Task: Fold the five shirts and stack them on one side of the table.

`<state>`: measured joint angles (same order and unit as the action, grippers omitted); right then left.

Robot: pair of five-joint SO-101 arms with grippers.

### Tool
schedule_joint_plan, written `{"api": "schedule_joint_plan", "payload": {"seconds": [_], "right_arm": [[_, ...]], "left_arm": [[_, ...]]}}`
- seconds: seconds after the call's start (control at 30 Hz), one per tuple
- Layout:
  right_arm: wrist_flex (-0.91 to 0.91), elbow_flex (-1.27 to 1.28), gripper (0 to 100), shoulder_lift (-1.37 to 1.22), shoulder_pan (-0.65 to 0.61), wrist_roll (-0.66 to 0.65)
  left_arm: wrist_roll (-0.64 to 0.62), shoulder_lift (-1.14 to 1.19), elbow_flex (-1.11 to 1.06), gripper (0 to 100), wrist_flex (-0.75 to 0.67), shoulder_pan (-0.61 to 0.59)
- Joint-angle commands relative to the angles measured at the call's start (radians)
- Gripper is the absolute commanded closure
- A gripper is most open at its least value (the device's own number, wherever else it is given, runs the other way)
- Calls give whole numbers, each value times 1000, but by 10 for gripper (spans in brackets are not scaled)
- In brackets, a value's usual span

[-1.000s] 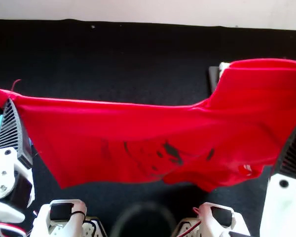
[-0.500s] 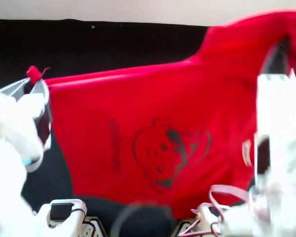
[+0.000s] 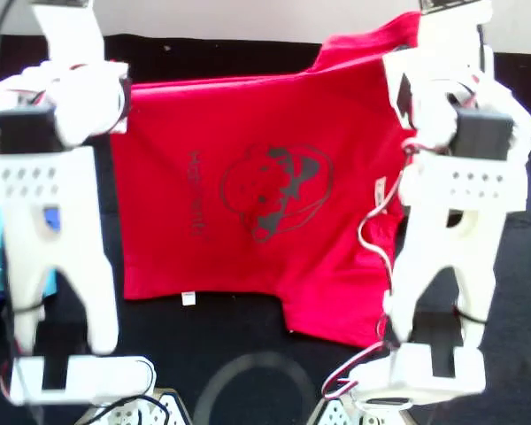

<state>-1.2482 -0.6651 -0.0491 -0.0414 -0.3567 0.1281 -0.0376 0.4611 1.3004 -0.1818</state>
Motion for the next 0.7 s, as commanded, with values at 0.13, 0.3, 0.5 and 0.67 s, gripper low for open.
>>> {"api": "schedule_joint_plan", "payload": {"seconds": [0.13,0.3,0.5,0.67], "right_arm": [[8,-39,993,-148,-35,11],[-35,-31,993,-211,-73,11],[-107,-31,993,-317,-71,87],[-157,-31,993,-420,-71,140]], "left_arm": [[84,194,5,990,-172,-18],[87,283,5,990,-173,-16],[86,361,-2,990,-157,-16],[86,475,4,990,-77,-10]]}}
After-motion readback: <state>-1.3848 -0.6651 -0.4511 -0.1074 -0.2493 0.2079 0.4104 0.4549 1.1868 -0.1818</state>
